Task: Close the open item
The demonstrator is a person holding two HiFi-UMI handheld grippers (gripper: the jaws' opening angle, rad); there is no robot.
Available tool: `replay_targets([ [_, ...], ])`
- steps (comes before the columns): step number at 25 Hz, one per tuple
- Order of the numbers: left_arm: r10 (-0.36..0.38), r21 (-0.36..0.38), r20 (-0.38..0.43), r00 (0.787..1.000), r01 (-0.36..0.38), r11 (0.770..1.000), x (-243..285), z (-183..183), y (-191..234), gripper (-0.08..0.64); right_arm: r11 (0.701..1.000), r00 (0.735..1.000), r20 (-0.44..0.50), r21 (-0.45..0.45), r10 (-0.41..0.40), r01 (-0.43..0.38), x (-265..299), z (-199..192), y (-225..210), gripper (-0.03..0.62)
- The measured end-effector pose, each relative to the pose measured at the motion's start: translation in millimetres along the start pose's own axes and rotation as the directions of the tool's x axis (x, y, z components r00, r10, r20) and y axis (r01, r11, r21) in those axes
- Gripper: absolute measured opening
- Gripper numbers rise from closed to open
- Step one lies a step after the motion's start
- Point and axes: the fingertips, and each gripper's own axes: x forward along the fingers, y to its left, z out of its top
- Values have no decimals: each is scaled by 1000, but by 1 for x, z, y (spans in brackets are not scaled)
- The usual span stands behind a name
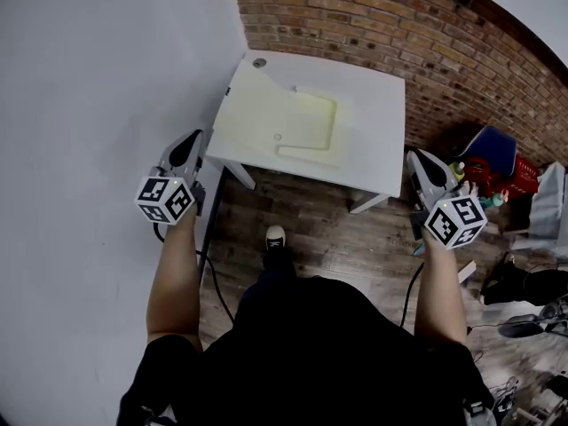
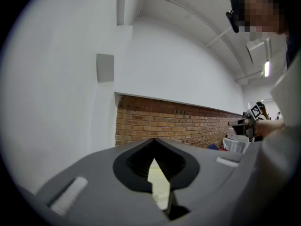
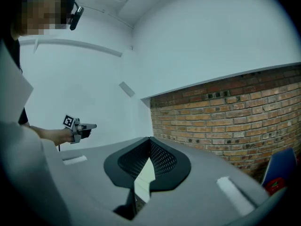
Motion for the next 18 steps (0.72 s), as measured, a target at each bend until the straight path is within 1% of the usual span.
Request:
replay_targets([
  [10, -34, -15, -33, 999, 33, 999, 46, -7, 40, 3, 999, 999, 12, 11, -31, 31, 47, 6, -10, 3],
  [14, -53, -5, -52, 997, 53, 999, 65, -13, 50, 3, 999, 999, 6, 10, -38, 37, 66, 5, -14, 3],
  [18, -68, -5, -58, 996, 68, 998, 83, -12, 63, 3, 998, 998, 8, 12, -61, 61, 85, 12, -19, 3],
])
